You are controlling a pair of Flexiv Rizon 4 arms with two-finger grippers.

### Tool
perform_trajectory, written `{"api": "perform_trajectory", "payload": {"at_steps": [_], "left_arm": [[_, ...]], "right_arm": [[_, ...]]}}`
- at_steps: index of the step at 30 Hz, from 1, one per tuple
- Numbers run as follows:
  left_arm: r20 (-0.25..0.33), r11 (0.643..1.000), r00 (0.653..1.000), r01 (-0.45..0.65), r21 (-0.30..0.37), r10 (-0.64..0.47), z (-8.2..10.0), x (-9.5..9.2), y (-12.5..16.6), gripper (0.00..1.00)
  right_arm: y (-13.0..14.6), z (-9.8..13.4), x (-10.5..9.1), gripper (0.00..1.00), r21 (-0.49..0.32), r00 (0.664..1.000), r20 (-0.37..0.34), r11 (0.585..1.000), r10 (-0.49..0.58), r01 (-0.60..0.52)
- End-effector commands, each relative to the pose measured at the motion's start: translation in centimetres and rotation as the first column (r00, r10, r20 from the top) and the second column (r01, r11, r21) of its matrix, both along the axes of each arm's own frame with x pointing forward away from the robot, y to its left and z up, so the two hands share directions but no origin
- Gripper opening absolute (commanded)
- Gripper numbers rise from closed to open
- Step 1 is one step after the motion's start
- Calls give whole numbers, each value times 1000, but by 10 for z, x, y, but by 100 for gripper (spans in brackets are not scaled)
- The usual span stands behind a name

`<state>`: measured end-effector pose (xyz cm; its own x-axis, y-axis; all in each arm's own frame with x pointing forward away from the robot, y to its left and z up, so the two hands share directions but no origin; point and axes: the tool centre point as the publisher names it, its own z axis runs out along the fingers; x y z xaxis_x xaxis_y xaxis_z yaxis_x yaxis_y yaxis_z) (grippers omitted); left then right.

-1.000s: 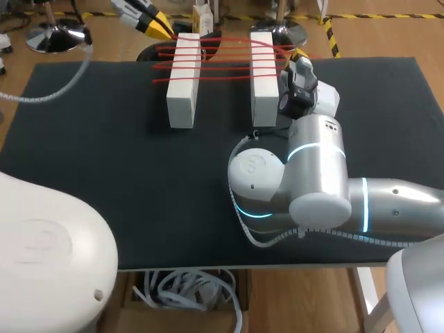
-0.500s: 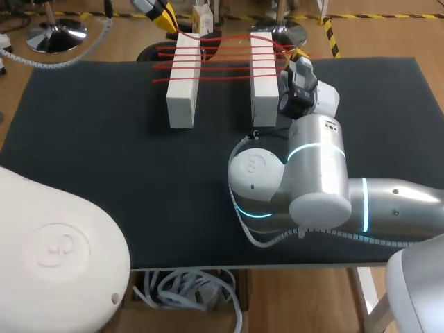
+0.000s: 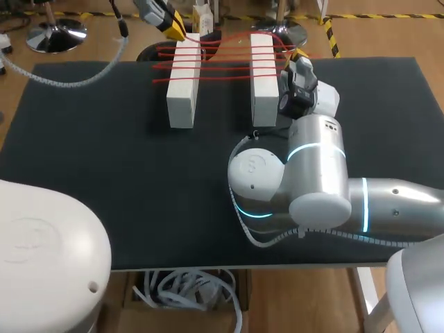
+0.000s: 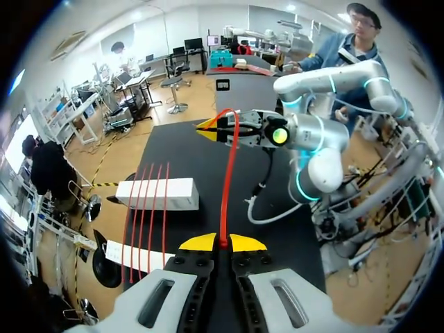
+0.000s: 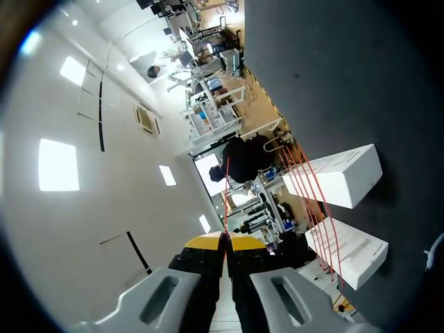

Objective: Grab the tape and strap the tape.

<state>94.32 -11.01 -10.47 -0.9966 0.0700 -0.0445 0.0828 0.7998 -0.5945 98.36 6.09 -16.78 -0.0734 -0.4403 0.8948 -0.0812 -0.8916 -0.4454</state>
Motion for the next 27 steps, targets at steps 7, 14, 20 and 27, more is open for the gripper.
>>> {"api": "perform_trajectory", "payload": {"at_steps": [7, 14, 20, 27], "left_arm": [[49, 997, 999, -8, 73, 4, 10, -6, -4, 0], [33, 997, 999, 30, 68, -33, 11, -6, -7, 0], [42, 997, 998, 48, 52, -51, 12, -5, -7, 0], [42, 997, 998, 48, 52, -51, 12, -5, -7, 0]], "right_arm": [[-1, 3, 0, 0, -2, 1000, -7, 1000, 1, -1], [-1, 3, 0, 0, -2, 1000, -7, 1000, 1, -1], [-1, 3, 0, 0, -2, 1000, -7, 1000, 1, -1], [-1, 3, 0, 0, -2, 1000, -7, 1000, 1, -1]]}}
